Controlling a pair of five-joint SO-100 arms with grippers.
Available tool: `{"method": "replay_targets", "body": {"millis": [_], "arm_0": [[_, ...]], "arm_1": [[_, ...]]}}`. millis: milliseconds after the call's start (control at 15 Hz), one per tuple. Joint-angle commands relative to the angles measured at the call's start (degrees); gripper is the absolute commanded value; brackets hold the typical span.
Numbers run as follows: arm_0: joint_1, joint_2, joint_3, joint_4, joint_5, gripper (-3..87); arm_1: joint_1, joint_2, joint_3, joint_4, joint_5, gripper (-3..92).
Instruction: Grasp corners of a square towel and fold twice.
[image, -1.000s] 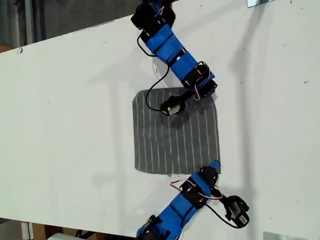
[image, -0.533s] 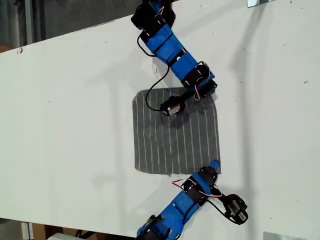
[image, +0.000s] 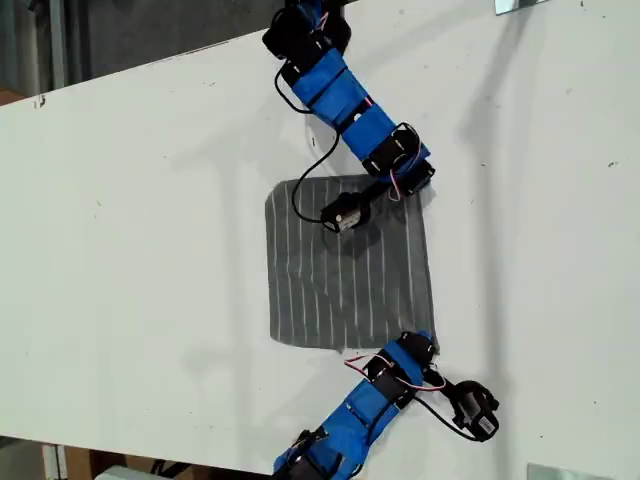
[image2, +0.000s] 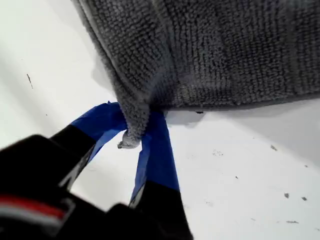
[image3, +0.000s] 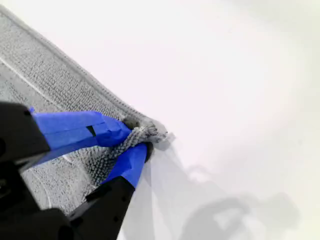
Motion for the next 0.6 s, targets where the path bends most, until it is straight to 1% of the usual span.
{"method": "replay_targets", "body": {"millis": [0, 133, 200, 267, 333, 533], "arm_0": [[0.7, -2.64, -8.61, 3.52, 1.67, -0.2], [0.7, -6.06, -24.35, 14.68, 5.01, -0.2], [0.35, -5.98, -30.32, 17.14, 8.17, -0.2], [-0.53, -3.6, -31.99, 16.96, 11.51, -0.2], [-1.67, -0.79, -31.99, 16.61, 14.24, -0.2], [-4.83, 5.71, -31.55, 17.23, 21.01, -0.2]], "arm_1": [[-1.14, -0.88, -3.87, 1.76, 0.0, -0.2], [-1.93, 0.0, -10.2, 7.12, -0.44, -0.2], [-2.11, 1.14, -15.38, 11.69, -0.62, -0.2], [-2.2, 2.72, -20.04, 16.35, -0.79, -0.2], [-2.11, 5.54, -21.62, 18.54, -0.97, -0.2], [-0.7, 12.57, -20.92, 19.69, -2.72, -0.2]]}}
